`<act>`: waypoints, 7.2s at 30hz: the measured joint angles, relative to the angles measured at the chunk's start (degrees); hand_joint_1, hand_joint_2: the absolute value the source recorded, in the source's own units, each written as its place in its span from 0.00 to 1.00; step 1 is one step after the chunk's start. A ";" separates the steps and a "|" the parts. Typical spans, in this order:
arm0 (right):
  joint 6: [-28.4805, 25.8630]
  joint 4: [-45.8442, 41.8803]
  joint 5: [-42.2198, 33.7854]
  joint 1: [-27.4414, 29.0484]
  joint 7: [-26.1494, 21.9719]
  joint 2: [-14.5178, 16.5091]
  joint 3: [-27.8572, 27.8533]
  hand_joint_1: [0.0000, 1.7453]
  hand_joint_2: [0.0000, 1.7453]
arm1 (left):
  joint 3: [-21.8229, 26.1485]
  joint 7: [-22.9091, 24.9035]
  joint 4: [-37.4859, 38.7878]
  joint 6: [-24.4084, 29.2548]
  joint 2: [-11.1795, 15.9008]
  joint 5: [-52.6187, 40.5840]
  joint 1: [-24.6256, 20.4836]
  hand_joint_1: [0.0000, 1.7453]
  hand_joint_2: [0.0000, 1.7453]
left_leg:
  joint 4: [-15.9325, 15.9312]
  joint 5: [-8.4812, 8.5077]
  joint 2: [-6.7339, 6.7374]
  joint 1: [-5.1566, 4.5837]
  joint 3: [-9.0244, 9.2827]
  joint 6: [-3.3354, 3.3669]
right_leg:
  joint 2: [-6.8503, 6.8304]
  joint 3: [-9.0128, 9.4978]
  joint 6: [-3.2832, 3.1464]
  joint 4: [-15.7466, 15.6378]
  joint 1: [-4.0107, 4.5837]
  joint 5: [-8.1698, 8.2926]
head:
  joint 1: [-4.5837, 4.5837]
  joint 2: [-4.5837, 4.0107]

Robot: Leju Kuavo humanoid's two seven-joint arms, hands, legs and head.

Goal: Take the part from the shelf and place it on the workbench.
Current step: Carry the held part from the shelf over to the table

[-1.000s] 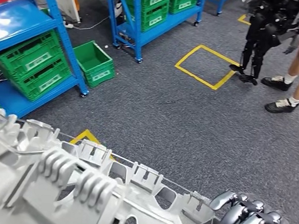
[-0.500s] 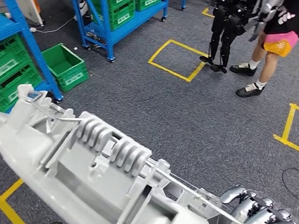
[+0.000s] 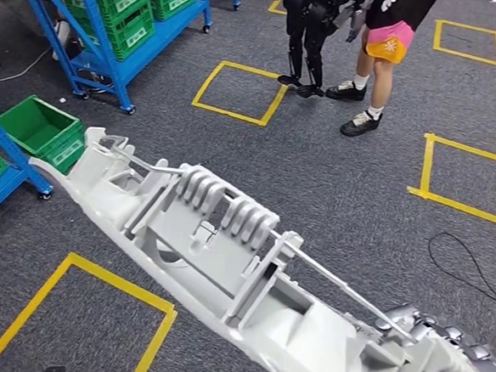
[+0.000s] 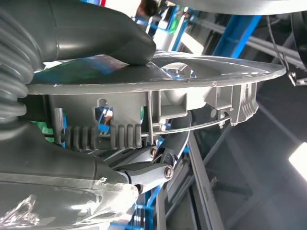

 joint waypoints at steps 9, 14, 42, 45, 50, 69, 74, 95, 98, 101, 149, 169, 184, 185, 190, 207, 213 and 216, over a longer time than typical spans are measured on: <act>0.38 -0.07 0.11 0.69 0.05 0.01 -0.97 1.00 1.00 | 1.05 -0.28 0.00 0.07 1.53 0.10 -0.21 0.00 0.00 | -6.47 1.65 0.71 0.34 2.78 2.46 | -2.39 -5.38 2.32 8.56 -0.09 -4.19 | 0.39 0.00; 0.10 -0.08 0.30 0.83 0.09 0.02 -0.99 1.00 1.00 | 1.12 0.37 0.00 -0.34 1.24 -0.49 -0.05 0.00 0.00 | -6.45 1.27 4.81 -0.10 3.06 2.63 | -5.20 -6.98 2.25 13.28 -0.19 -4.97 | 0.42 0.00; -3.39 -0.20 1.89 0.60 0.37 0.29 0.56 1.00 1.00 | 0.63 0.00 -0.17 -4.72 -2.24 -2.01 -0.34 0.00 0.00 | -6.19 1.94 2.92 -0.11 1.83 2.60 | -4.45 -8.80 2.40 16.64 -0.20 -8.00 | 0.46 0.00; -5.96 -0.34 2.70 1.57 0.41 0.10 0.57 1.00 1.00 | 0.59 0.27 -0.17 -4.68 -2.24 -1.89 -0.29 0.00 0.00 | -6.19 1.51 5.06 -0.36 2.32 2.57 | -5.43 -5.66 2.01 11.35 -0.11 -4.44 | 0.47 0.00; -10.85 -1.01 6.99 4.73 0.72 -0.87 -0.74 1.00 1.00 | 0.58 -0.41 -0.17 -4.63 -2.18 -1.52 -0.27 0.00 0.00 | -6.52 0.82 7.28 -0.62 3.50 1.29 | -7.68 -0.58 1.02 1.49 0.71 -1.27 | 0.31 0.00; -10.42 -0.19 10.65 8.70 0.75 -1.58 -5.75 1.00 1.00 | 0.56 -1.59 -0.21 -5.01 -1.93 -0.97 -0.45 0.00 0.00 | -6.78 2.34 0.40 0.41 1.68 2.17 | -0.56 -2.55 2.26 4.55 -0.24 -2.99 | 0.12 0.00; -9.70 -0.71 10.47 8.20 0.49 -2.10 -4.82 1.00 1.00 | 0.56 -1.63 -0.20 -5.10 -1.68 -0.94 -0.17 0.00 0.00 | -6.75 1.74 4.30 -0.03 2.28 2.65 | -4.81 -8.60 2.77 17.17 -0.29 -7.73 | 0.39 0.00; -5.05 -1.10 4.49 4.97 0.44 -2.89 -0.40 1.00 1.00 | 0.56 -2.48 -0.48 -5.51 -1.70 -0.81 -0.61 0.00 0.00 | -6.12 2.34 -2.79 0.66 1.43 0.13 | 2.61 -0.46 1.29 1.33 -0.76 -0.78 | -0.73 0.01; -3.98 -1.10 4.16 4.93 0.45 -3.00 -0.26 1.00 1.00 | 0.56 -2.47 -0.48 -5.42 -1.72 -0.81 -0.87 0.00 0.00 | -6.49 2.27 -0.89 0.58 1.64 1.59 | 2.40 -1.20 2.25 1.54 -0.95 -0.92 | -0.61 0.01; -2.99 -1.08 3.87 4.59 0.52 -3.10 0.09 1.00 1.00 | 0.56 -2.34 -0.48 -5.06 -1.65 -0.75 -0.86 0.00 0.00 | -6.61 2.21 1.27 0.47 1.84 2.48 | -3.15 -4.92 2.70 9.57 -0.64 -5.37 | 0.03 0.00; 3.27 0.10 2.77 -0.82 -0.89 -2.89 3.25 1.00 1.00 | 1.85 -3.60 -0.61 -3.91 0.93 -0.32 -0.61 0.00 0.00 | 7.00 -6.08 2.69 0.14 -2.84 -0.41 | -2.77 -0.56 -0.64 0.62 -0.53 0.20 | -0.60 0.00; 3.42 0.13 0.81 -1.31 1.19 -2.89 3.27 1.00 1.00 | 1.74 -4.38 -0.63 -5.59 -0.72 -1.15 -0.44 0.00 0.00 | -6.86 1.69 3.03 0.32 3.01 1.84 | -5.27 -2.45 1.84 5.30 -0.58 -1.40 | -0.23 0.00; 2.88 -0.03 0.96 -1.08 1.27 -2.91 3.25 1.00 1.00 | 1.65 -4.47 -0.65 -5.37 -1.56 -1.15 -0.05 0.00 0.00 | -1.04 4.09 2.41 0.02 -2.81 0.02 | -3.56 3.04 -0.30 0.86 -0.49 -3.49 | -0.99 0.00; 2.87 -0.03 0.93 -1.06 1.25 -2.91 3.25 1.00 1.00 | 1.65 -4.47 -0.64 -5.34 -1.55 -1.15 -0.09 0.00 0.00 | -3.90 5.02 2.32 -0.01 -1.57 0.26 | -3.43 3.30 -0.01 0.86 -0.40 -3.95 | -1.04 0.01; 2.86 -0.03 0.83 -0.98 1.15 -2.91 3.26 1.00 1.00 | 1.65 -4.66 -0.63 -5.20 -1.59 -1.15 -0.23 0.00 0.00 | -6.88 3.94 2.24 0.04 0.42 2.10 | -3.67 4.09 1.69 1.85 -0.30 -4.90 | -0.77 0.01; 2.80 0.10 0.79 -0.95 0.95 -2.93 3.25 1.00 1.00 | 1.61 -4.96 -0.59 -5.11 -1.59 -1.16 -0.52 0.00 0.00 | -1.28 -1.30 2.21 -0.23 2.80 0.08 | -4.61 -0.38 -0.69 0.70 -0.32 -0.26 | -0.28 0.01; 2.38 0.10 1.32 -0.86 0.93 -2.93 3.25 1.00 1.00 | 1.59 -5.47 -0.58 -4.98 -1.49 -1.11 -0.09 0.00 0.00 | 3.98 -0.40 2.29 -0.31 -4.47 0.26 | -4.16 2.14 -0.98 0.57 -0.29 -2.29 | -0.44 0.00; 1.30 0.10 3.21 -0.57 0.71 -2.97 3.19 1.00 1.00 | 1.58 -5.78 -0.55 -4.95 -1.30 -0.99 -0.26 0.00 0.00 | -5.20 5.25 3.85 -0.60 -1.98 0.92 | -4.58 3.55 -0.37 0.67 -0.04 -3.76 | -0.80 0.00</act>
